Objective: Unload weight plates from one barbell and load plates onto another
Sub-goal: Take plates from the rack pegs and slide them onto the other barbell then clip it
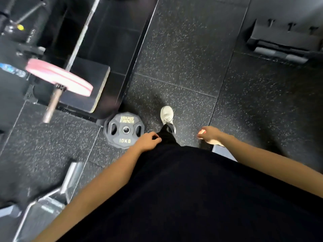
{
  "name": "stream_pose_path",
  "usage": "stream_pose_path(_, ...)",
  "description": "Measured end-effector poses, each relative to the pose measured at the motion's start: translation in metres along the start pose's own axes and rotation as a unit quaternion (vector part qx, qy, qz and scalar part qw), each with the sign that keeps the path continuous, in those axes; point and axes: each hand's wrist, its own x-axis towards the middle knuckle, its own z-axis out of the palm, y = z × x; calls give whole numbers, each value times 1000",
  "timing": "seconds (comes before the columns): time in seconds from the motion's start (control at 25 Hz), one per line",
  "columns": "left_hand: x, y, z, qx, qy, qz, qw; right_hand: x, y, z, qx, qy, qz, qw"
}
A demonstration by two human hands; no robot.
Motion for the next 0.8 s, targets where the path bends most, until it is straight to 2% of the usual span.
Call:
stream_pose_path(0.12,68,34,-58,3,-16,5,1000,48,-17,-54,12,0,30,999)
stream_pose_path(0.28,160,112,-179,56,-45,30,997,102,-54,-165,43,-2,61,997)
stream_pose_path(0.4,211,169,-253,102,-62,44,992,137,-67,-251,74,50,71,994)
stream_pose_path(0.56,275,244,-317,128,-93,57,986,177,-78,-341,119,94,68,986)
stream_pose_path(0.72,351,316,-354,162,-131,51,977,234,-73,-421,105,37,80,991)
stream_pose_path(0.8,389,358,-373,177,-138,44,974,267,-66,-480,106,37,78,991)
